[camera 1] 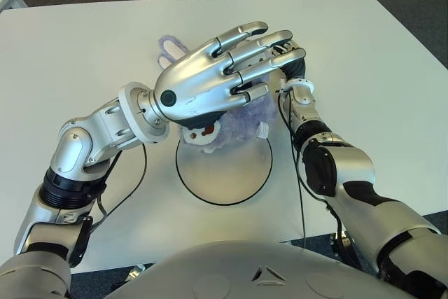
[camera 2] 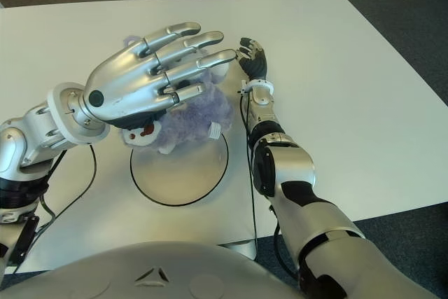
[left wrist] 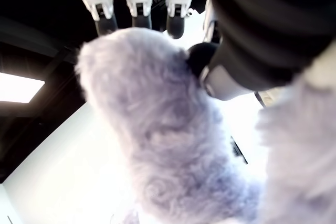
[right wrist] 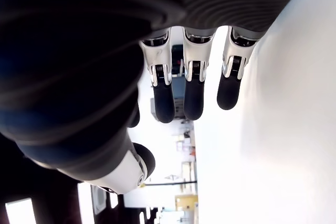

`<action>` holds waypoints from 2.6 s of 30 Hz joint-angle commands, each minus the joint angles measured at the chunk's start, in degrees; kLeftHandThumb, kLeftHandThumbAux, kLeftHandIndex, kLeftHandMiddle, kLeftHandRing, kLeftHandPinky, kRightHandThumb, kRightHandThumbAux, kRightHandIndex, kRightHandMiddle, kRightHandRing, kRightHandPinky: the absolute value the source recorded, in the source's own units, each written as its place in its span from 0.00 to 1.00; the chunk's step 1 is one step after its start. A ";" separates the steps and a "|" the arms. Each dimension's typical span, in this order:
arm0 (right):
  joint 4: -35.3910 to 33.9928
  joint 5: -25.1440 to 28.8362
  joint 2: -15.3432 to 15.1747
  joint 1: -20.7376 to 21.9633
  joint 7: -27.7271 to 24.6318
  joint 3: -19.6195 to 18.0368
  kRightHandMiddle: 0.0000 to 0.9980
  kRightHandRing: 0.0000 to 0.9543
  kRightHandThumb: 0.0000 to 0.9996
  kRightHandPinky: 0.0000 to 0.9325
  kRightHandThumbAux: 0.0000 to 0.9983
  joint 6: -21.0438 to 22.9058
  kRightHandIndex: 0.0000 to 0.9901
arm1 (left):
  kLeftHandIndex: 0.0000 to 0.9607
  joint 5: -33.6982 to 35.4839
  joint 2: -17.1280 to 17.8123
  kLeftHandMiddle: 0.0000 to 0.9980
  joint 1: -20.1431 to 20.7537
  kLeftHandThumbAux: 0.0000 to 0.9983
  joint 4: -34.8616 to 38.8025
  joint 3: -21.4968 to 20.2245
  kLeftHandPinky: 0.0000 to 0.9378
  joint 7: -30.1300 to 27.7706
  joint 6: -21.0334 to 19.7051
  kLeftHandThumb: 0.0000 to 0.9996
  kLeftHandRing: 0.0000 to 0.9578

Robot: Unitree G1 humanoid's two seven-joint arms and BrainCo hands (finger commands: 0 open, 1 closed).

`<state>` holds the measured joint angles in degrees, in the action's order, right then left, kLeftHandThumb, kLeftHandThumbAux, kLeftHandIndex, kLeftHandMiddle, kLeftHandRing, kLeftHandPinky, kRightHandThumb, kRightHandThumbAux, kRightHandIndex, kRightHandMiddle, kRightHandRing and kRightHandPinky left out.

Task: Put the doll into the plate.

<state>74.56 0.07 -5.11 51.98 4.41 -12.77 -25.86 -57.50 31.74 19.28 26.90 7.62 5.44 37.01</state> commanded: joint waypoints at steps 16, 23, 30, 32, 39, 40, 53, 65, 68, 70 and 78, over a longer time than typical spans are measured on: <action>0.21 0.46 -0.53 -0.78 -0.62 -0.43 0.21 0.19 0.53 0.20 0.85 -0.31 0.24 | 0.44 0.18 -0.70 0.06 0.66 0.70 2.18 0.55 0.08 -3.98 -1.64 0.71 0.00; 0.13 0.46 -0.56 -0.88 -0.68 -0.46 0.21 0.19 0.53 0.20 0.85 -0.45 0.24 | 0.44 0.34 -0.95 0.06 0.50 0.70 2.74 0.39 0.08 -4.59 -1.67 0.71 0.00; 0.06 0.49 -0.62 -0.99 -0.76 -0.49 0.21 0.19 0.53 0.20 0.85 -0.58 0.24 | 0.44 0.38 -1.12 0.06 0.39 0.70 3.22 0.45 0.08 -5.00 -1.84 0.71 0.00; 0.05 0.49 -0.64 -1.02 -0.78 -0.50 0.21 0.19 0.53 0.20 0.85 -0.62 0.24 | 0.44 0.38 -1.16 0.06 0.36 0.70 3.33 0.48 0.08 -5.09 -1.89 0.71 0.00; 0.06 0.48 -0.63 -1.02 -0.80 -0.53 0.21 0.19 0.53 0.20 0.85 -0.65 0.24 | 0.44 0.40 -1.21 0.06 0.34 0.70 3.38 0.45 0.08 -5.20 -1.90 0.71 0.00; 0.04 0.48 -0.65 -1.03 -0.81 -0.53 0.21 0.19 0.53 0.20 0.85 -0.67 0.24 | 0.44 0.43 -1.23 0.06 0.34 0.70 3.49 0.45 0.08 -5.29 -1.93 0.71 0.00; 0.02 0.48 -0.67 -1.05 -0.84 -0.56 0.21 0.19 0.53 0.20 0.85 -0.73 0.24 | 0.44 0.50 -1.30 0.06 0.31 0.70 3.70 0.43 0.08 -5.51 -2.00 0.71 0.00; 0.08 0.45 -0.63 -1.05 -0.81 -0.56 0.21 0.19 0.53 0.20 0.85 -0.68 0.24 | 0.44 0.34 -1.29 0.06 0.25 0.70 3.43 0.43 0.08 -5.25 -1.87 0.71 0.00; 0.07 0.43 -0.57 -1.06 -0.76 -0.54 0.21 0.19 0.53 0.20 0.85 -0.70 0.24 | 0.44 0.39 -1.20 0.06 0.15 0.70 3.45 0.33 0.08 -5.18 -1.81 0.71 0.00; 0.07 0.42 -0.57 -1.06 -0.76 -0.54 0.21 0.19 0.53 0.20 0.85 -0.70 0.24 | 0.44 0.39 -1.20 0.06 0.15 0.70 3.45 0.33 0.08 -5.18 -1.81 0.71 0.00; 0.05 0.37 -0.44 -1.04 -0.65 -0.48 0.21 0.19 0.53 0.20 0.85 -0.73 0.24 | 0.44 0.61 -1.00 0.06 0.01 0.70 3.51 0.07 0.08 -5.13 -1.70 0.71 0.00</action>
<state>74.38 0.22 -5.77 51.94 3.70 -13.13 -26.43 -57.26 30.41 19.57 30.50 7.76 1.09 35.27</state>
